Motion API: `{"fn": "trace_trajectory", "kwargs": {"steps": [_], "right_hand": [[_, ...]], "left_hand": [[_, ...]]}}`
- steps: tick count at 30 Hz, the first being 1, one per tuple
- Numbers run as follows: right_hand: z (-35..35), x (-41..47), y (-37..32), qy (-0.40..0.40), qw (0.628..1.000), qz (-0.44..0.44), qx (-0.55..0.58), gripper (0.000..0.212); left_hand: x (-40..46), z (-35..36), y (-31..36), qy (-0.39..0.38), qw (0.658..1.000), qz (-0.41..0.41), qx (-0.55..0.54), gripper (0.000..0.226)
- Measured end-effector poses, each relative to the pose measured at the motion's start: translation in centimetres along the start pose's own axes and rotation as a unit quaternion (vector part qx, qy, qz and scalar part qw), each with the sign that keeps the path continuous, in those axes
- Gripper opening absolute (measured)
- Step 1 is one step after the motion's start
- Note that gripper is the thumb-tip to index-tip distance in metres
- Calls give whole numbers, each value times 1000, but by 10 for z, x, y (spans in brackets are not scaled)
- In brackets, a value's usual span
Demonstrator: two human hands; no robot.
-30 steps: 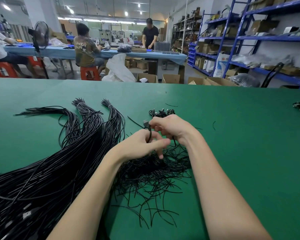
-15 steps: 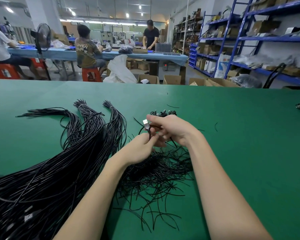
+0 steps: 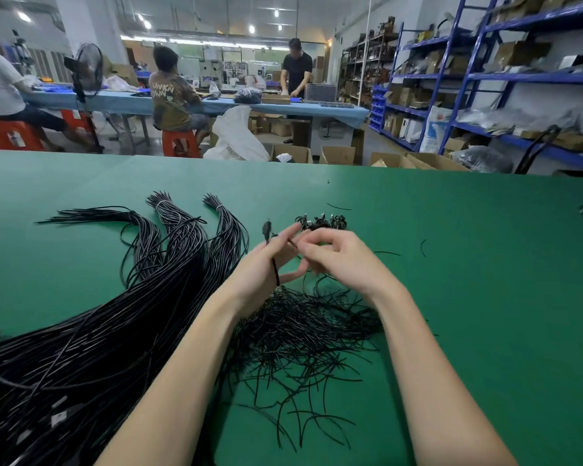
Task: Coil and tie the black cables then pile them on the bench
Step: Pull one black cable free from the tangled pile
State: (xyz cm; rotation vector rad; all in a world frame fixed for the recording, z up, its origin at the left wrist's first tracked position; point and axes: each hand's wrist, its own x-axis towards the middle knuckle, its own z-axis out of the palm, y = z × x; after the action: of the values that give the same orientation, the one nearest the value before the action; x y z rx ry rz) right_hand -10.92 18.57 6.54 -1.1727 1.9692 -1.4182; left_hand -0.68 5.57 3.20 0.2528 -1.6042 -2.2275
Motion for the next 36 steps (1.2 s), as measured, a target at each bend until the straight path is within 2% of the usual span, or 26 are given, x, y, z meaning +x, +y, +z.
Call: {"fn": "trace_trajectory", "kwargs": {"steps": [3, 7, 10, 13, 14, 17, 18, 23, 26, 31, 36], "right_hand": [[7, -8, 16, -86, 994, 20, 64, 20], [15, -5, 37, -112, 989, 43, 88, 30], [15, 2, 44, -128, 991, 39, -5, 53], [11, 9, 46, -105, 985, 15, -134, 70], [7, 13, 45, -96, 982, -6, -160, 67], [-7, 30, 32, -113, 963, -43, -242, 25], [-11, 36, 26, -121, 949, -51, -286, 21], [-20, 56, -1, -111, 890, -85, -434, 18], [-24, 59, -11, -107, 881, -74, -455, 10], [-23, 66, -23, -82, 843, -92, -523, 24], [-23, 66, -42, -93, 832, -71, -542, 11]], "left_hand": [[0, 2, 4, -21, 997, 21, -66, 45], [-3, 1, 5, -56, 992, 38, -105, 50], [-6, -2, 9, -93, 989, 40, -110, 53], [-10, -3, 14, -119, 991, 30, -57, 54], [-11, -2, 15, -124, 991, 23, -34, 53], [-13, -2, 16, -128, 990, 21, 64, 51], [-13, -1, 15, -132, 987, 17, 92, 52], [-11, -3, 9, -125, 981, -21, 148, 53], [-9, -4, 9, -99, 985, -31, 138, 52], [-7, -3, 3, -79, 980, -66, 170, 48], [-3, -3, 6, -46, 991, -65, 109, 41]]}}
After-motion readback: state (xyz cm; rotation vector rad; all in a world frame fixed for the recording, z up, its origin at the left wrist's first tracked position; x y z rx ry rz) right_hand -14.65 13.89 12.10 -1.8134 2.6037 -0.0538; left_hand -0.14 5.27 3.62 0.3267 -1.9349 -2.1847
